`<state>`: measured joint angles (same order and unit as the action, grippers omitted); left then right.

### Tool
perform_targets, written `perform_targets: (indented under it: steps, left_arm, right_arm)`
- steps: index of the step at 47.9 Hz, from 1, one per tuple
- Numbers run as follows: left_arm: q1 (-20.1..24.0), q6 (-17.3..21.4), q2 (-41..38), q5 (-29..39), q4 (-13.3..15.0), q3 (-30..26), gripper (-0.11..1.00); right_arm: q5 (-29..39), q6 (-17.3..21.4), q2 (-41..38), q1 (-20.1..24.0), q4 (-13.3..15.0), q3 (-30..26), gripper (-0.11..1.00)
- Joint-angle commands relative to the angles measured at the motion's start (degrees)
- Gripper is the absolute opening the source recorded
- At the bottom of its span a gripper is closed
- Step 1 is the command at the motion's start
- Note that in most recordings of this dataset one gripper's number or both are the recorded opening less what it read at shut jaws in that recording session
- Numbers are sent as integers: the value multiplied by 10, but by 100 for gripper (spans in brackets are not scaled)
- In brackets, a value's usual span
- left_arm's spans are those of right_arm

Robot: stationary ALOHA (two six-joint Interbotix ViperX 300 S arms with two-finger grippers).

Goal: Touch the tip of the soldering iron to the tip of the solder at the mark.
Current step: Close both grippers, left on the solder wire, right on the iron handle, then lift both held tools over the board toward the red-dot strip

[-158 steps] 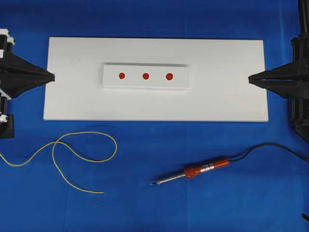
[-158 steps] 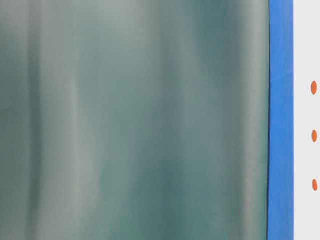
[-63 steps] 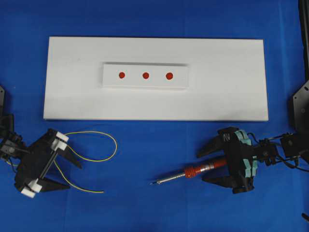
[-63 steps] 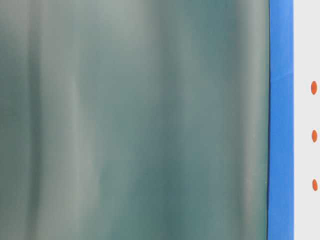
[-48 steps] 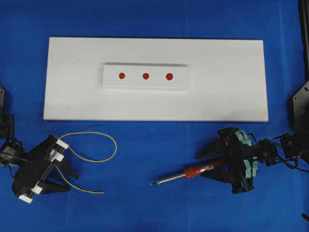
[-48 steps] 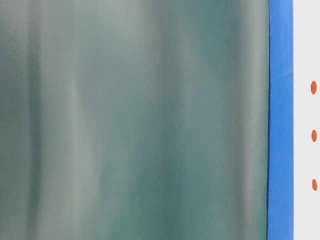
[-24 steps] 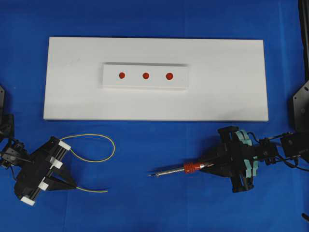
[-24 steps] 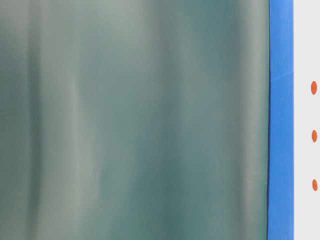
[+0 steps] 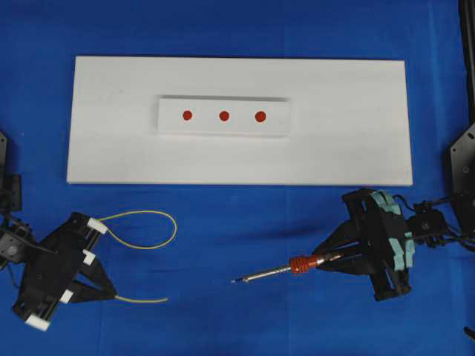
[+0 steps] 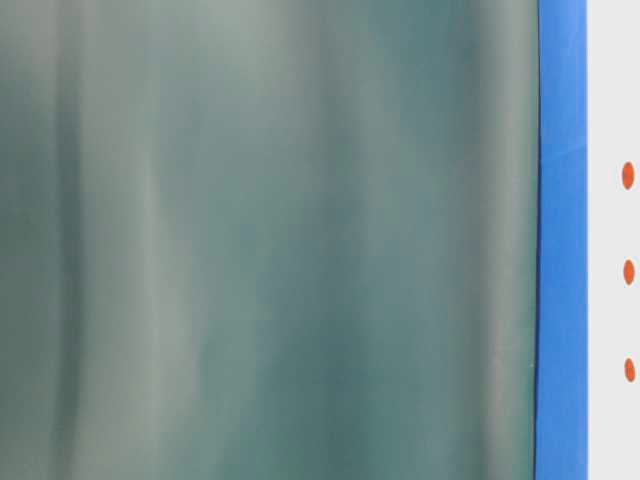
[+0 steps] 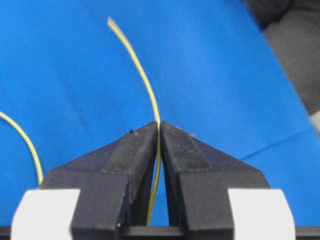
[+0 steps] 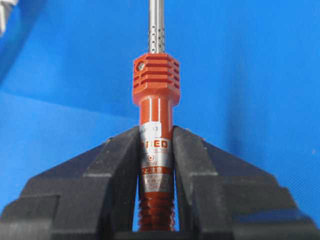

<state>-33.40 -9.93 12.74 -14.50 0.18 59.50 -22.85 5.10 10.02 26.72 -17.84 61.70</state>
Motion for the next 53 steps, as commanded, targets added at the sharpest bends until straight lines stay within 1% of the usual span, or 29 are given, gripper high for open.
perform_targets:
  steps: [1, 4, 8, 17, 20, 26, 32, 38, 45, 53]
  left_arm:
    - [4, -6, 48, 76, 1, -36, 3]
    - [5, -13, 69, 117, 1, -51, 3]
    - [13, -25, 77, 140, 1, -59, 3]
    - [55, -54, 79, 146, 1, -61, 3]
    - [83, -65, 80, 149, 1, -63, 3]
    - [147, -85, 84, 169, 0, -71, 3]
    - [221, -103, 85, 218, -2, -86, 3]
    - [285, -105, 83, 272, -2, -102, 3]
    - [349, -101, 82, 312, -3, -121, 3]
    - [405, -99, 78, 330, -5, -133, 3]
  right_arm:
    - [77, -21, 51, -10, 1, -34, 7]
    - [123, -32, 68, -17, 1, -50, 7]
    - [171, -42, 76, -29, 2, -69, 7]
    - [212, -43, 78, -64, 6, -82, 7]
    - [227, -43, 83, -86, 11, -83, 7]
    - [272, -43, 96, -152, 25, -91, 7]
    - [316, -43, 105, -220, 40, -104, 7]
    - [359, -42, 103, -289, 59, -121, 7]
    - [401, -41, 98, -356, 74, -144, 7]
    - [436, -40, 89, -403, 98, -165, 7]
